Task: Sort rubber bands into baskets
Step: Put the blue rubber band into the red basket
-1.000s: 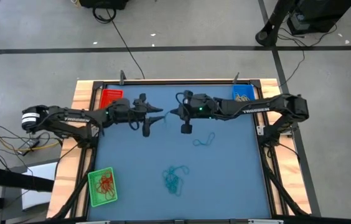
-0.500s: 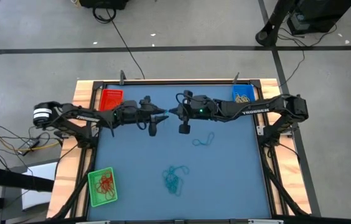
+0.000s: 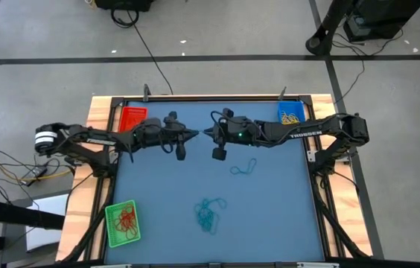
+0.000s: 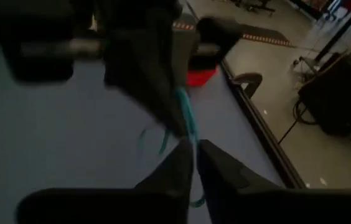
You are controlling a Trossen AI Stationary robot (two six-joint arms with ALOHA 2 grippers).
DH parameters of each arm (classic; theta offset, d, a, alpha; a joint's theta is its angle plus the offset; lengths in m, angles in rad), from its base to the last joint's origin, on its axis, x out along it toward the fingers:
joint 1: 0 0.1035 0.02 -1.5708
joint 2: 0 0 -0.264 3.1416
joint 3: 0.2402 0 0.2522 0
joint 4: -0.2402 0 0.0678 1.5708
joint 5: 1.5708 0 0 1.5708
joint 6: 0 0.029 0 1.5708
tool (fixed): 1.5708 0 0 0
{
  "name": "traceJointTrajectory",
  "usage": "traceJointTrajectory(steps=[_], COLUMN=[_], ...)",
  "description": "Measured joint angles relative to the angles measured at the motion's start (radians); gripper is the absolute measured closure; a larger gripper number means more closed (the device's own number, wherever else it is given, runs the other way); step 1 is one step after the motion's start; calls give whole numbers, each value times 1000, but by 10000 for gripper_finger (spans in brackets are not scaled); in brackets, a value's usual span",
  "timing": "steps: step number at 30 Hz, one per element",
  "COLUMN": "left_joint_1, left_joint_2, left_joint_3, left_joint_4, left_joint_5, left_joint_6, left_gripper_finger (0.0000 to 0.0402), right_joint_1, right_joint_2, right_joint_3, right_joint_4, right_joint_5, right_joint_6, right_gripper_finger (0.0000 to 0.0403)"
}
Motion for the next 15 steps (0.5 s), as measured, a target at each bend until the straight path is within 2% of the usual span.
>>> traceJointTrajectory(steps=[3,7,10,15], left_joint_1=[17,34,54,121], left_joint_2=[-89,-233,-341,-477], left_joint_3=[0,0,0,0], left_joint_4=[-131,-350,-502,-747], left_joint_5=[-44,-255,-386,-470], left_joint_6=[-16,-28,-92,-234], left_gripper_finger=[398,399,400,400], right_joint_1=[0,1,11,78], right_joint_2=[0,0,0,0], right_joint_3=[0,0,-34,-169], right_joint_4=[-54,-202,-294,-271], right_joint_5=[5,26,28,28], right_joint_6=[17,160,286,409], right_gripper_finger=[332,283,254,228])
